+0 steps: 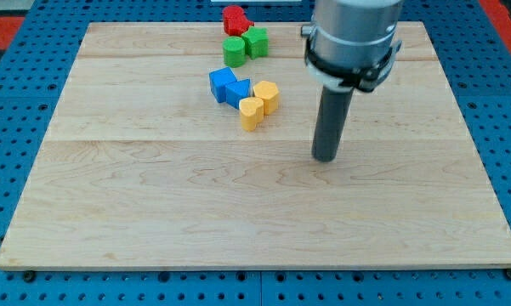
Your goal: Nudge the yellow heart and yellow hexagon up
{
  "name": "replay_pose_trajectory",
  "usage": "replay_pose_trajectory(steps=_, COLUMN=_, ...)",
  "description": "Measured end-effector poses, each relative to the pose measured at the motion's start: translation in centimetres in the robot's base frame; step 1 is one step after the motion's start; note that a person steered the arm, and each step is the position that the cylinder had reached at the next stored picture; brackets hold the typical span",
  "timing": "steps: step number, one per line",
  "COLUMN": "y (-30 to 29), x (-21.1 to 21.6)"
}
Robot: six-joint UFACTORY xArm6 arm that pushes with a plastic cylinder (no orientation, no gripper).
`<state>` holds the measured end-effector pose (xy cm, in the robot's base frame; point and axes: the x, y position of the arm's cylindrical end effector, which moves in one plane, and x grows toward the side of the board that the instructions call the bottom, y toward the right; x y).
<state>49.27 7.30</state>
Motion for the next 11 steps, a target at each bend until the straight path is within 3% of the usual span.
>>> replay_pose_trajectory(steps=1, y=-6.6, x=4.7)
replay_pose_trajectory(steps=3, y=-24.8, x=-0.5)
replay_pose_trajectory(steps=4, y=-27.1, x=-5.5)
replay_pose_trajectory(steps=7, y=-14.9, x=-7.3)
replay_pose_trajectory(steps=11, y=-9.5, x=-9.4)
